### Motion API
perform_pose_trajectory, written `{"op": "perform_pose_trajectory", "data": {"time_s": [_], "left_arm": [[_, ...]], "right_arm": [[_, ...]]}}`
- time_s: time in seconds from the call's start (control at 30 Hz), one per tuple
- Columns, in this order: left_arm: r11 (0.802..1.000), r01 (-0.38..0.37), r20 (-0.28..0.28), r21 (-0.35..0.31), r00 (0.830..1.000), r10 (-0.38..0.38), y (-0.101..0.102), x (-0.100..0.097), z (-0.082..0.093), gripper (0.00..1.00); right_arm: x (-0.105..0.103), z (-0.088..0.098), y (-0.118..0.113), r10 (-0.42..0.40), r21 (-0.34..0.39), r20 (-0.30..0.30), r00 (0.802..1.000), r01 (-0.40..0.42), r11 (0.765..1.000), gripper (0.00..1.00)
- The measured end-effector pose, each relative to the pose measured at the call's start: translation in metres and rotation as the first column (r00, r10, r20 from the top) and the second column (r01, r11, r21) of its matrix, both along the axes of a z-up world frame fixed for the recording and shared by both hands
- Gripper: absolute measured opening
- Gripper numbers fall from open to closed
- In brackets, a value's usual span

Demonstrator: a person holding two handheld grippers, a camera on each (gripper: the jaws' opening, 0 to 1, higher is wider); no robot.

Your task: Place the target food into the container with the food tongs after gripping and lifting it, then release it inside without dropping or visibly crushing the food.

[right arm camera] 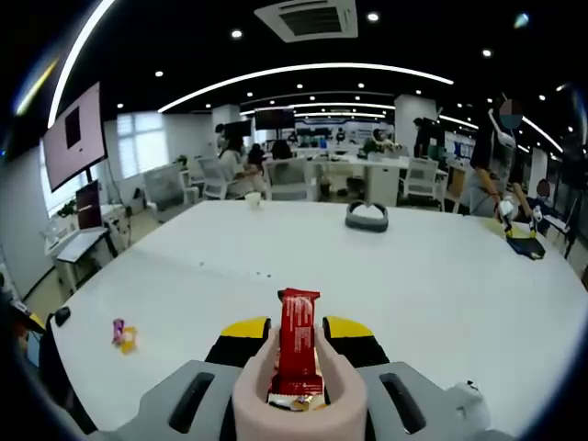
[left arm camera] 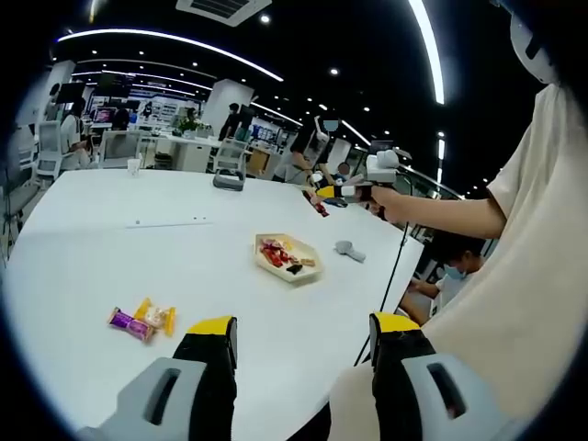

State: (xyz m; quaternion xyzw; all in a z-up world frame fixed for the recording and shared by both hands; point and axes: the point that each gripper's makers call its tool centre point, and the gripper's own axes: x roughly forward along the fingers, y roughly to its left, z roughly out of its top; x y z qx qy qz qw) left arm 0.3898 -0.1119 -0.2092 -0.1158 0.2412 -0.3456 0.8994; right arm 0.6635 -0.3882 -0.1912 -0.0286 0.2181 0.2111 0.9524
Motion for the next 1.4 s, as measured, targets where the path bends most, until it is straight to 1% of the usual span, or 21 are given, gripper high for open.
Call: {"op": "perform_pose_trajectory", "data": {"time_s": [0.53, 0.6, 0.9, 1.0, 1.17, 1.33, 1.37, 1.4], "left_arm": [[1.000, -0.009, -0.003, -0.003, 1.000, 0.009, -0.002, -0.002, -0.001, 0.58], [1.000, -0.011, -0.004, -0.004, 1.000, 0.011, -0.001, -0.003, -0.002, 0.58], [1.000, -0.008, -0.008, -0.007, 1.000, 0.008, 0.000, -0.003, -0.004, 0.58], [1.000, -0.010, -0.008, -0.011, 1.000, 0.010, 0.001, -0.002, -0.004, 0.58], [1.000, -0.013, -0.007, -0.013, 1.000, 0.013, 0.003, -0.003, -0.003, 0.58], [0.999, -0.030, -0.008, -0.011, 1.000, 0.030, 0.015, -0.008, -0.003, 0.58], [0.999, -0.033, -0.008, -0.011, 0.999, 0.033, 0.018, -0.008, -0.003, 0.58], [0.999, -0.037, -0.009, -0.009, 0.999, 0.037, 0.021, -0.009, -0.003, 0.58]], "right_arm": [[-0.003, -0.002, 0.000, 0.004, -0.004, 0.002, 1.000, -0.004, 1.000, 0.22], [-0.004, -0.003, 0.000, 0.000, 0.008, -0.003, 1.000, 0.000, 1.000, 0.22], [-0.007, -0.005, 0.000, -0.008, 0.006, -0.010, 1.000, 0.008, 1.000, 0.22], [-0.009, -0.010, 0.001, -0.015, 0.018, -0.023, 1.000, 0.015, 1.000, 0.23], [-0.017, -0.019, 0.019, 0.012, 0.026, -0.048, 0.999, -0.010, 1.000, 0.23], [-0.023, -0.030, 0.053, 0.055, 0.032, -0.074, 0.996, -0.053, 0.998, 0.24], [-0.023, -0.032, 0.058, 0.064, 0.025, -0.074, 0.995, -0.063, 0.998, 0.24], [-0.024, -0.037, 0.068, 0.088, 0.015, -0.088, 0.992, -0.087, 0.996, 0.24]]}}
